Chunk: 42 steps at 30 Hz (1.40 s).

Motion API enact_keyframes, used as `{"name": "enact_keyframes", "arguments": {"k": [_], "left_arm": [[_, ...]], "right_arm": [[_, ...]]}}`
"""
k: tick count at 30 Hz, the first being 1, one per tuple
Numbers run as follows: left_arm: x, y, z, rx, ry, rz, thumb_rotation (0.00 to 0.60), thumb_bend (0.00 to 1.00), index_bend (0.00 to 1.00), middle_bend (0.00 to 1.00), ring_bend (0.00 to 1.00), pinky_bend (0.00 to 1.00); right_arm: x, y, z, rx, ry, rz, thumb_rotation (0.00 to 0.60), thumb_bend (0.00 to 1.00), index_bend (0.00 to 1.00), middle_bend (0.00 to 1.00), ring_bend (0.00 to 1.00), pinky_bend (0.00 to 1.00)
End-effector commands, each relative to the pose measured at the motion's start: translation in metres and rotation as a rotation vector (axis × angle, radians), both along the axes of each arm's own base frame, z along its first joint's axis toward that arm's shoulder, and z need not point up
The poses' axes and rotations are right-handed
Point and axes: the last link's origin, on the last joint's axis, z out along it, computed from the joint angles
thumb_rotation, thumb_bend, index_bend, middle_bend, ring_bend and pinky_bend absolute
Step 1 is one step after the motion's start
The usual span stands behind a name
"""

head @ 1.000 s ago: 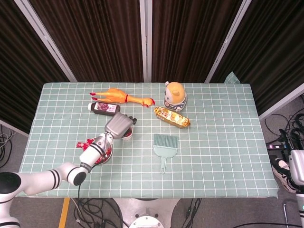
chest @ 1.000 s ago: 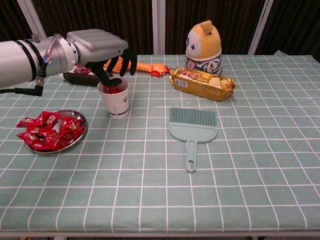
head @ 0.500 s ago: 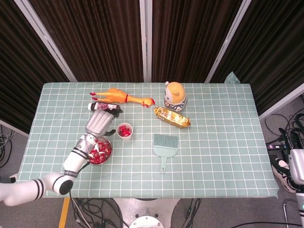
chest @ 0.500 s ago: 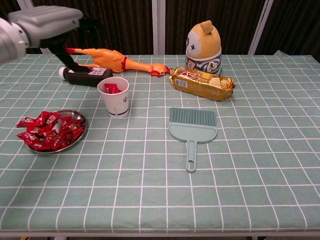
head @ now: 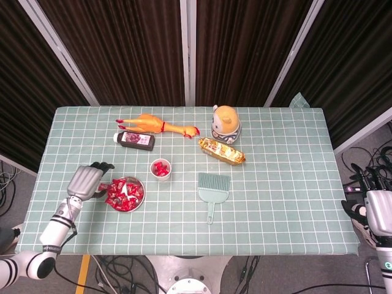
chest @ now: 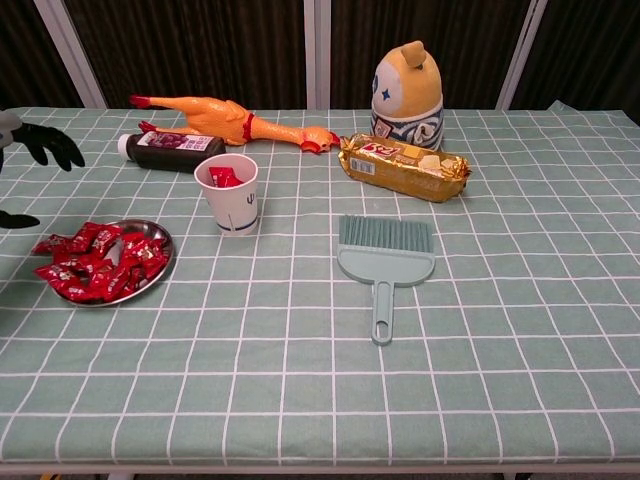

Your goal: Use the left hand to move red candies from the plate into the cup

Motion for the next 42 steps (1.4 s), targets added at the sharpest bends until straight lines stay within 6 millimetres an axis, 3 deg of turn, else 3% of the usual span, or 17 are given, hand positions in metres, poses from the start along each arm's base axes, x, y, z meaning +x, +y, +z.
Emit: {"name": "enact_keyframes", "arguments": {"k": [1, 10, 16, 42], "left_arm": [[-0.015, -0.001, -0.007, -0.008, -0.001, 0.034, 0.600, 0.27, 0.38, 0.27, 0.17, 0.39], [-0.030, 0.004, -0.025, -0.037, 0.027, 0.031, 0.600, 0.29, 0.43, 0.23, 0.12, 0.33], [-0.040, 0.004, -0.033, -0.044, 0.048, 0.037, 0.600, 0.29, 0.46, 0.19, 0.08, 0.23], [-0.049, 0.013, -0.046, -0.077, 0.014, 0.094, 0.600, 0.32, 0.54, 0.19, 0.08, 0.23]], "right_arm": [[0.001, 0.001, 0.000, -0.001, 0.001, 0.002, 0.600, 0.21, 0.09, 0.31, 0.10, 0.26], [0.002, 0.005, 0.002, -0.009, 0.004, -0.001, 0.600, 0.21, 0.09, 0.31, 0.10, 0.26], [0.003, 0.006, 0.002, -0.013, 0.004, -0.005, 0.600, 0.21, 0.09, 0.31, 0.10, 0.26], [0.003, 0.007, 0.001, -0.012, 0.004, -0.015, 0.600, 0.21, 0.09, 0.31, 0.10, 0.26]]}}
